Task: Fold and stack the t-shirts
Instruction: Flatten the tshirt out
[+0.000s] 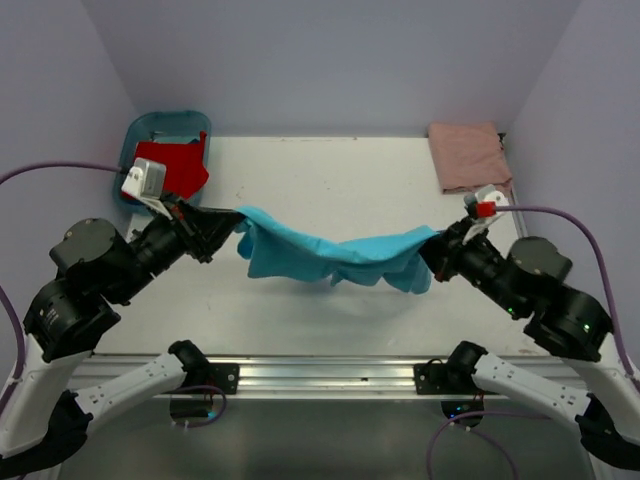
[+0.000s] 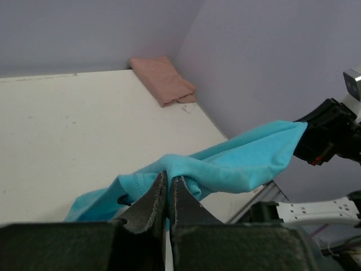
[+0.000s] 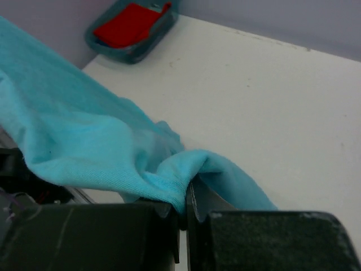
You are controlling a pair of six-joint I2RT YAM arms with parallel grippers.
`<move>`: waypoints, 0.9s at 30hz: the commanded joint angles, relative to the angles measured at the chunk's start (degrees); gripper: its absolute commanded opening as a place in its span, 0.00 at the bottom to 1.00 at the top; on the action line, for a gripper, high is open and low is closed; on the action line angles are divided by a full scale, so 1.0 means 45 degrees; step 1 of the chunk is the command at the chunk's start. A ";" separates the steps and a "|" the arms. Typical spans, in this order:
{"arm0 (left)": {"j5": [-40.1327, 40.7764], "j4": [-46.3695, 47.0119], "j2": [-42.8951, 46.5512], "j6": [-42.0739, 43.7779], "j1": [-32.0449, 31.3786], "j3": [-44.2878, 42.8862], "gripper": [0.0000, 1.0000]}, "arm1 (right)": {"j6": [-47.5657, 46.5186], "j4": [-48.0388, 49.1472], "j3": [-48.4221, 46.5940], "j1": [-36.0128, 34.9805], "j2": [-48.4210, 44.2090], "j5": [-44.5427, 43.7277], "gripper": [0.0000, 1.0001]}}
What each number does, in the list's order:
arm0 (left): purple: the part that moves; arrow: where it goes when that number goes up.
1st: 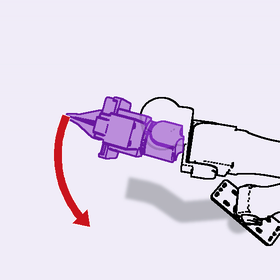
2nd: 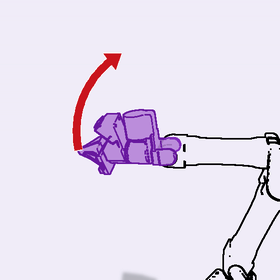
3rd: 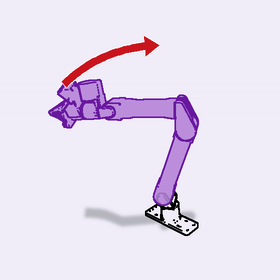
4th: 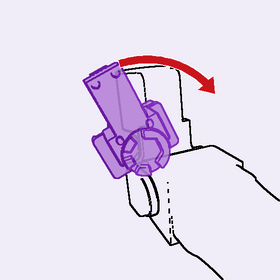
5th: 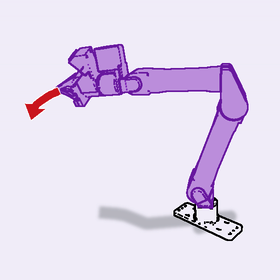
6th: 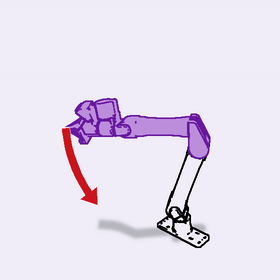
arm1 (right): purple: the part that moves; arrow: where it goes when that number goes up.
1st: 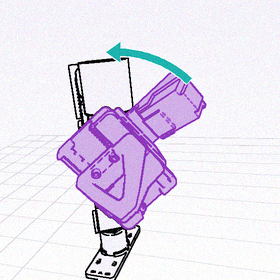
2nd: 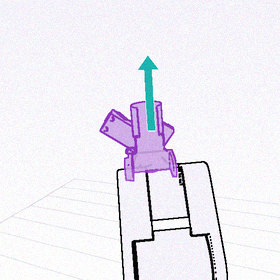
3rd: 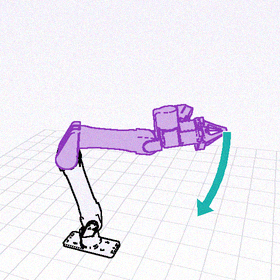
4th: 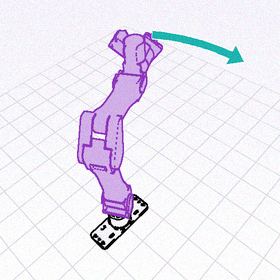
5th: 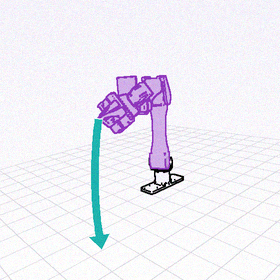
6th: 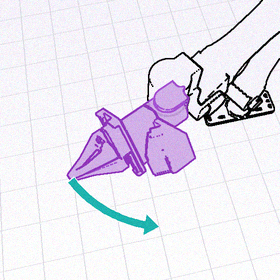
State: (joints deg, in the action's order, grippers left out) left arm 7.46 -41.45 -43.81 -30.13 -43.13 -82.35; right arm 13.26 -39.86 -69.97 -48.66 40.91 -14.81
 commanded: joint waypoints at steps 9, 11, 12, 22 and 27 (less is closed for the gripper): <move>0.3786 -0.0337 -0.1100 0.0193 0.0054 -0.0197 0.00 | 0.0939 -0.0791 -0.1324 0.0033 0.2584 -0.3495 0.00; 0.4587 -0.0457 -0.2116 0.0172 0.0035 -0.0061 0.00 | 0.1232 -0.1102 -0.1616 0.0033 0.3795 -0.4206 0.00; 0.4939 -0.0456 -0.2719 0.0133 0.0054 0.0191 0.00 | 0.1427 -0.1143 -0.1695 0.0052 0.4941 -0.4364 0.00; 0.6663 0.1433 -0.5556 -0.0160 0.2021 0.3863 0.36 | 0.2874 -0.1085 -0.1892 0.0580 1.0126 -0.5401 0.99; 0.7052 0.2415 -0.5383 -0.0237 0.2905 0.5057 0.96 | 0.3031 -0.0655 -0.1170 0.0599 0.9584 -0.5303 0.99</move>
State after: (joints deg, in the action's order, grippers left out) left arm 35.09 -37.78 -70.61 -30.48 -31.29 -60.31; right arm 24.80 -44.16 -76.66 -46.11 87.99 -35.97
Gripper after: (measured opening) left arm 0.899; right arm 0.987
